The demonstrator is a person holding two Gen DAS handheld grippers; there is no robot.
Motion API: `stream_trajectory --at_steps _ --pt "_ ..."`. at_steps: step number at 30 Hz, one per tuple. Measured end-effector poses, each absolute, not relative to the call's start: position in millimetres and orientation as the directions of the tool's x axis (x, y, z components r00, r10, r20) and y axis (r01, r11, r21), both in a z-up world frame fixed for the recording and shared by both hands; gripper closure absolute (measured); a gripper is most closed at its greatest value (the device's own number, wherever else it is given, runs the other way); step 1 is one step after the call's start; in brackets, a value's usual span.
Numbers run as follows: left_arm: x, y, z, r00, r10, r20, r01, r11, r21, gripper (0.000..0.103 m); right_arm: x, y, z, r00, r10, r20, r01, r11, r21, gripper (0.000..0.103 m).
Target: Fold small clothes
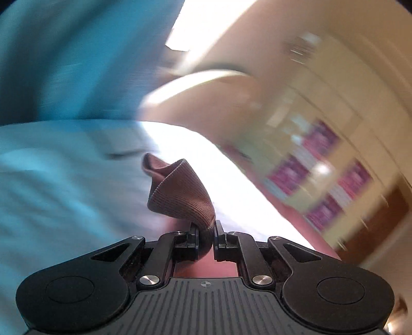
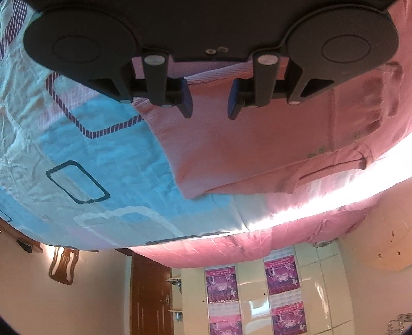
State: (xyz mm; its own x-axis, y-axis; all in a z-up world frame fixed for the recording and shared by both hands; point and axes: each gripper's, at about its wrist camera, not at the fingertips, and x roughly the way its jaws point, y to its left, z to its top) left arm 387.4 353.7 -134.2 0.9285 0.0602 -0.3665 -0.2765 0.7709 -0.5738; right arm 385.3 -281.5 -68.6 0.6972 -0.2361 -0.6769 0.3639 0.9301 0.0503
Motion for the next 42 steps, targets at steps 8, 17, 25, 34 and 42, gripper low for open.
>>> stream_trajectory --at_steps 8,17,25,34,42 --pt "465 183 -100 0.902 -0.260 -0.344 0.061 0.867 -0.494 0.094 380 -280 -53 0.744 -0.160 -0.649 0.337 0.928 0.158 0.073" --pt "529 0 -102 0.774 -0.371 -0.514 0.271 0.927 -0.260 0.094 376 -297 -62 0.753 -0.080 -0.653 0.340 0.897 0.283 0.072" --pt "515 -98 -126 0.637 -0.427 -0.642 0.431 0.887 -0.162 0.046 372 -312 -69 0.752 0.027 -0.659 0.286 0.887 0.362 0.040" --pt "429 33 -104 0.785 -0.245 -0.569 0.242 0.967 -0.082 0.046 397 -296 -92 0.714 0.172 -0.679 0.196 0.881 0.430 0.053" --pt "411 124 -136 0.761 0.004 -0.649 0.005 1.000 0.013 0.052 433 -264 -107 0.681 0.235 -0.693 0.142 0.887 0.439 0.071"
